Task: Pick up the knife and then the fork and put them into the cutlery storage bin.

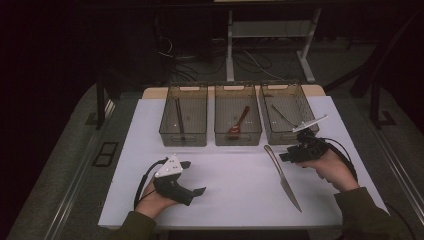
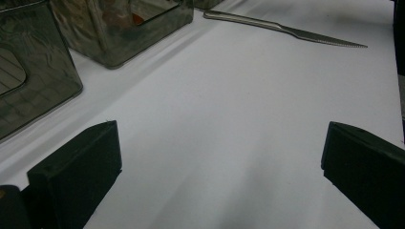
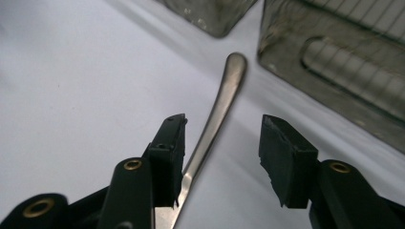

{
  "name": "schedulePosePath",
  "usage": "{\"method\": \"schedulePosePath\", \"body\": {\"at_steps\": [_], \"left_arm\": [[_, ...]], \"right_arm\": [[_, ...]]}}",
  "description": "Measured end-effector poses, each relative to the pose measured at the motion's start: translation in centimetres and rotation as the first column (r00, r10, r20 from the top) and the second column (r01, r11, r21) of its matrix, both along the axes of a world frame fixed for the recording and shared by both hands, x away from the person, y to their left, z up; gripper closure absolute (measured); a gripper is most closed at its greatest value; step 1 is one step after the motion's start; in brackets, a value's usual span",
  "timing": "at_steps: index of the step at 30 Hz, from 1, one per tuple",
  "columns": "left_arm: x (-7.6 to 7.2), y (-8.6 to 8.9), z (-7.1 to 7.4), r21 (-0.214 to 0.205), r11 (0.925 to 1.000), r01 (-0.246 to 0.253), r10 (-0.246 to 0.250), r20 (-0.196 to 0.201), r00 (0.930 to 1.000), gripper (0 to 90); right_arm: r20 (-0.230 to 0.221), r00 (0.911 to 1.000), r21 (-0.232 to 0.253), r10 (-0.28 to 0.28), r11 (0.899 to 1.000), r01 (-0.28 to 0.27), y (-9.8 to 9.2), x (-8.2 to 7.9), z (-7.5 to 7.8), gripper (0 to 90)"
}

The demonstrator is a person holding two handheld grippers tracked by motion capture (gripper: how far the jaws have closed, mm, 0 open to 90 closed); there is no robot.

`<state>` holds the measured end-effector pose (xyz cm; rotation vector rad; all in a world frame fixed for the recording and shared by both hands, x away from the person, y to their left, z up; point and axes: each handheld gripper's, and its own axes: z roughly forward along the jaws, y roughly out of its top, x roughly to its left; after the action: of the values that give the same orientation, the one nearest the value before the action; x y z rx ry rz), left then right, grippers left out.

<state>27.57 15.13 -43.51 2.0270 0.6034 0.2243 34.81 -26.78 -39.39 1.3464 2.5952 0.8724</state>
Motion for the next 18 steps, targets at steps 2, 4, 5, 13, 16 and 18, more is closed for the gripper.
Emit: {"method": "schedulePosePath", "body": {"at_steps": [2, 4, 5, 13, 16, 18], "left_arm": [[0.0, 0.0, 0.0, 0.000, 1.0000, 0.001, -0.001, 0.001, 1.0000, 0.0], [0.0, 0.0, 0.0, 0.000, 1.0000, 0.001, -0.001, 0.001, 1.0000, 0.0], [0.0, 0.0, 0.0, 0.001, 1.0000, 0.002, -0.002, 0.001, 1.0000, 0.0], [0.0, 0.0, 0.0, 0.003, 1.0000, 0.001, -0.001, 0.000, 1.0000, 0.0], [0.0, 0.0, 0.0, 0.004, 1.0000, 0.003, -0.003, 0.001, 1.0000, 0.0], [0.0, -0.1, 0.0, 0.005, 1.0000, 0.003, -0.003, 0.000, 1.0000, 0.0]], "right_arm": [[-0.017, 0.9998, -0.012, 0.009, 1.000, -0.010, 0.3, 0.0, -0.4, 53.8], [-0.035, 0.9992, -0.029, 0.016, 0.999, -0.017, 0.7, 0.1, -0.8, 56.2], [-0.042, 0.9989, -0.035, 0.020, 0.999, -0.022, 0.8, 0.1, -1.0, 57.1], [-0.105, 0.9931, -0.081, 0.052, 0.995, -0.061, 2.1, 0.1, -2.0, 64.2], [-0.128, 0.9898, -0.100, 0.063, 0.992, -0.076, 2.4, 0.2, -2.2, 66.3], [-0.133, 0.9890, -0.117, 0.064, 0.990, -0.080, 2.6, 0.2, -2.4, 67.2]]}}
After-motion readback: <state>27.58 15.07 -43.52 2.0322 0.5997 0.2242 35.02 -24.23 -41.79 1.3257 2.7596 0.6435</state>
